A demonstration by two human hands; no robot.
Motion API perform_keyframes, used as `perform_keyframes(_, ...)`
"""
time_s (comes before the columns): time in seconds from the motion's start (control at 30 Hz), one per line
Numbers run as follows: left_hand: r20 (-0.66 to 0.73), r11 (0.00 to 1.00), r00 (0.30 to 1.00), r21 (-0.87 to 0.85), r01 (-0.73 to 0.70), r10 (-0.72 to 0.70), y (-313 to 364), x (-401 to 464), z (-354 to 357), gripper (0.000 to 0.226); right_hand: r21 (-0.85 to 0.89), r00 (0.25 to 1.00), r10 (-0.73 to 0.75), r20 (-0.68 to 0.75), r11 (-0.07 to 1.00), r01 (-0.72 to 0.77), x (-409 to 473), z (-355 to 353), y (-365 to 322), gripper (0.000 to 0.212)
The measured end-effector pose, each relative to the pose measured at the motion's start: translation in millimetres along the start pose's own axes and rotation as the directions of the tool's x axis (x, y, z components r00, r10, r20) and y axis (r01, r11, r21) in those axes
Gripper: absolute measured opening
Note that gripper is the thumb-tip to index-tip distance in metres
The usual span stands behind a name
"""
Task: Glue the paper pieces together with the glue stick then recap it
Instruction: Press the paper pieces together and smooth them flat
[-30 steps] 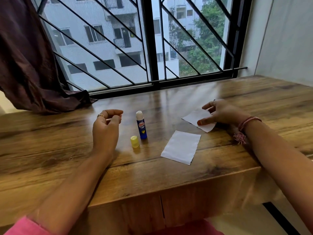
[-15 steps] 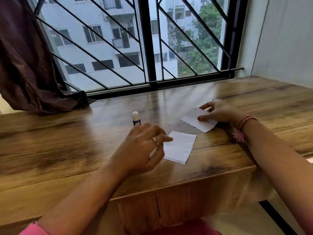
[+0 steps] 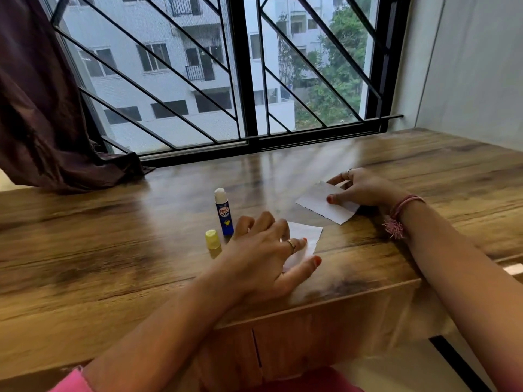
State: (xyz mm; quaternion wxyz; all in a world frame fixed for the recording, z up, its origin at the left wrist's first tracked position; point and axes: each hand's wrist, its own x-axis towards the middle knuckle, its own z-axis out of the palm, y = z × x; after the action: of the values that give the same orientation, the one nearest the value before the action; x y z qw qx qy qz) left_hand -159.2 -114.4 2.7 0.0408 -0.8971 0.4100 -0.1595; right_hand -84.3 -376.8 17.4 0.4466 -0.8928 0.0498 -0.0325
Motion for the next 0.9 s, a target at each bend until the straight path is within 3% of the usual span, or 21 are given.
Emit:
perform_keyframes(0.47,0.180,0.963,0.983,-0.257,0.086,-0.039,-6,-6,-3,0.080,0.048,1.000,0.021,0.013,0.999,-0.022,-3,-2,-4,0.033)
perform_keyframes(0.9,0.274,0.908,0.927,-0.397,-0.134,0.257,-52,1,-16,0.047,0.351,0.997,0.049,0.052,0.934,-0.064,-6,-3,-4,0.034)
